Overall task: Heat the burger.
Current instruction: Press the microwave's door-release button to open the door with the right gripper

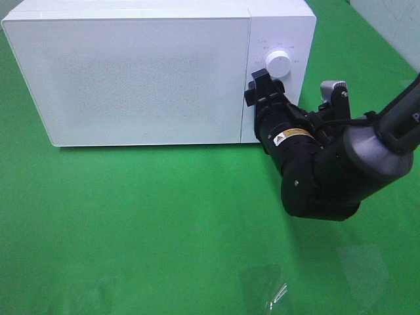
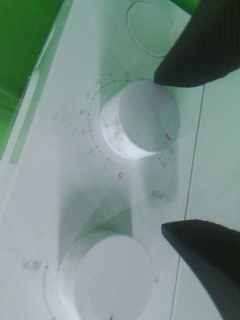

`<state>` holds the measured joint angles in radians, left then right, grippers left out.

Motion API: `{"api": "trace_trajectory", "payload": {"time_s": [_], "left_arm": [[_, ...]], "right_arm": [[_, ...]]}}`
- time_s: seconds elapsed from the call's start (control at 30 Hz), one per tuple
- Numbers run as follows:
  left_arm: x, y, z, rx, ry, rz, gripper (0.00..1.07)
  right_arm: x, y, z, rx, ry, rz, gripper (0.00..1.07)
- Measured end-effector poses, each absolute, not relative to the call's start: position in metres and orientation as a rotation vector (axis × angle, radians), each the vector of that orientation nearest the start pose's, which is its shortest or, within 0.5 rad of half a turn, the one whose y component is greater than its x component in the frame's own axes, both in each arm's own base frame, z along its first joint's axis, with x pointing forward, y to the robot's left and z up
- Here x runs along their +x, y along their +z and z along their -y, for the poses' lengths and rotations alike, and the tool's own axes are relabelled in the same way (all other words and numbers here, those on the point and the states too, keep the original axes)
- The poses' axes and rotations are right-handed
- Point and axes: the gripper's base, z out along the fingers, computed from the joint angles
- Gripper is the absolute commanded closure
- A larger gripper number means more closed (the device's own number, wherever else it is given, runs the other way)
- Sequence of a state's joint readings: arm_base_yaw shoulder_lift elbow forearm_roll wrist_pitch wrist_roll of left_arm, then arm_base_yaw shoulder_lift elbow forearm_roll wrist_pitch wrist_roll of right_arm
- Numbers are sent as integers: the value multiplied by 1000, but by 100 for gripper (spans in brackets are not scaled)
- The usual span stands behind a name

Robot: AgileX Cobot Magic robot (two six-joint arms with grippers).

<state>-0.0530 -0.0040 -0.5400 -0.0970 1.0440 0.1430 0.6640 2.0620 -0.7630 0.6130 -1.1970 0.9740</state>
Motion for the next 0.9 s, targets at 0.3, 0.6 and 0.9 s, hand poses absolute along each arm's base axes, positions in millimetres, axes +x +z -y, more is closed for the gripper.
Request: {"api": "trace_trajectory", "payload": {"time_s": [0.3, 0.6, 0.9], "left_arm": [[-10, 290, 7, 200, -56, -1970, 7], [-10, 290, 7, 200, -56, -1970, 7], [-10, 290, 7, 200, -56, -1970, 7]], "right_arm": [[291, 135, -172, 721, 858, -1607, 35], [282, 157, -176, 401, 675, -1807, 35], [268, 190, -170, -53, 501, -1974, 35]]}}
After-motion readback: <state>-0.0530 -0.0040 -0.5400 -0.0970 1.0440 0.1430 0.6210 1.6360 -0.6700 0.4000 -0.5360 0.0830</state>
